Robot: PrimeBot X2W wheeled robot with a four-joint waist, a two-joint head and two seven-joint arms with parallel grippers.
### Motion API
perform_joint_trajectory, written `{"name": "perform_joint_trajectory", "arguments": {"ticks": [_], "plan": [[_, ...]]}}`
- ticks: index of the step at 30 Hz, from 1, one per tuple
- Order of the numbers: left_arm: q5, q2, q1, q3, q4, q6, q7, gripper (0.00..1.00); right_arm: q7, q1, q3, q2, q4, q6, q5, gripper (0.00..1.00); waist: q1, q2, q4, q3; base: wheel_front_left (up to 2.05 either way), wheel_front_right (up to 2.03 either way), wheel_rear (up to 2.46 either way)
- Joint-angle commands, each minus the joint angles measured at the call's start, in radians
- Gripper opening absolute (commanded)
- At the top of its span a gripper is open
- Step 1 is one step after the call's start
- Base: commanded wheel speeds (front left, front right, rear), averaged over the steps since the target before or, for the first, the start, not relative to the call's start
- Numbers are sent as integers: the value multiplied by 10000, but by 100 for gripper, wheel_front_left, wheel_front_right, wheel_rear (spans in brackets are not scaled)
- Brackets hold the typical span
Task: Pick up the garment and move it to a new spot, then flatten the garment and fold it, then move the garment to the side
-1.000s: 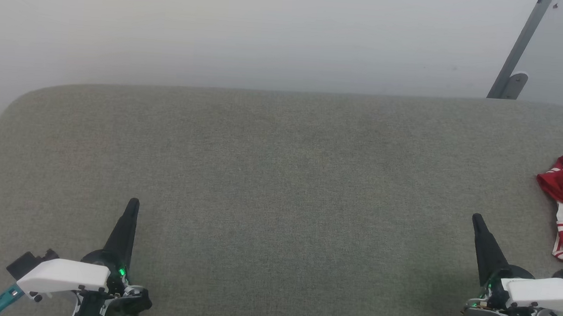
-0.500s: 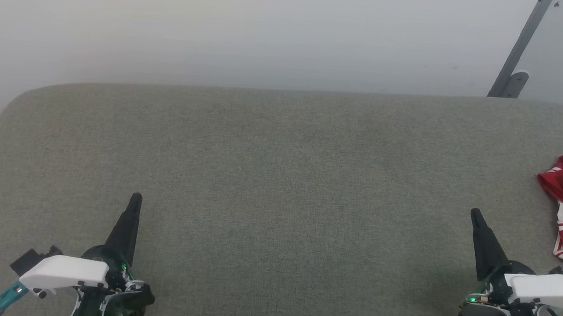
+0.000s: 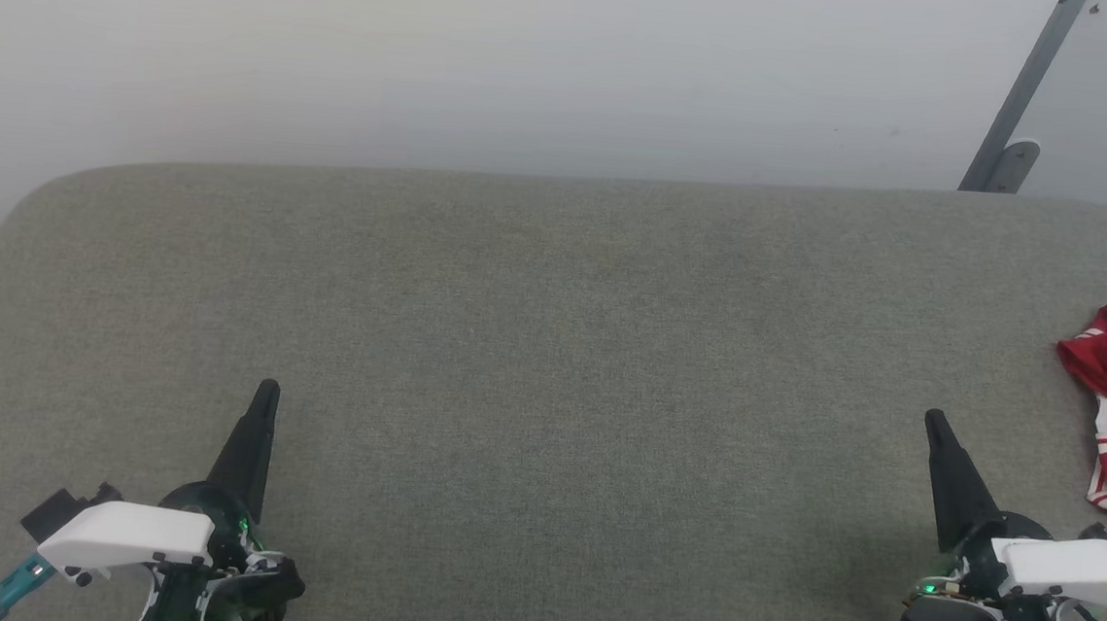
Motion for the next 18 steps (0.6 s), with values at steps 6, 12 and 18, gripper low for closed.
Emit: {"name": "perform_joint_trajectory", "arguments": {"ticks": [6, 12, 18], "plan": [[-33, -22, -116, 27, -2, -29, 33, 0, 30, -60, 5, 33, 29, 4, 42, 0, 0, 0, 0, 0, 0, 0, 0], [-33, -22, -116, 26, -2, -29, 32, 0, 29, -60, 4, 33, 29, 4, 42, 0, 0, 0, 0, 0, 0, 0, 0], [-34, -22, -116, 26, -2, -29, 32, 0, 29, -60, 3, 34, 29, 4, 42, 0, 0, 0, 0, 0, 0, 0, 0]]}}
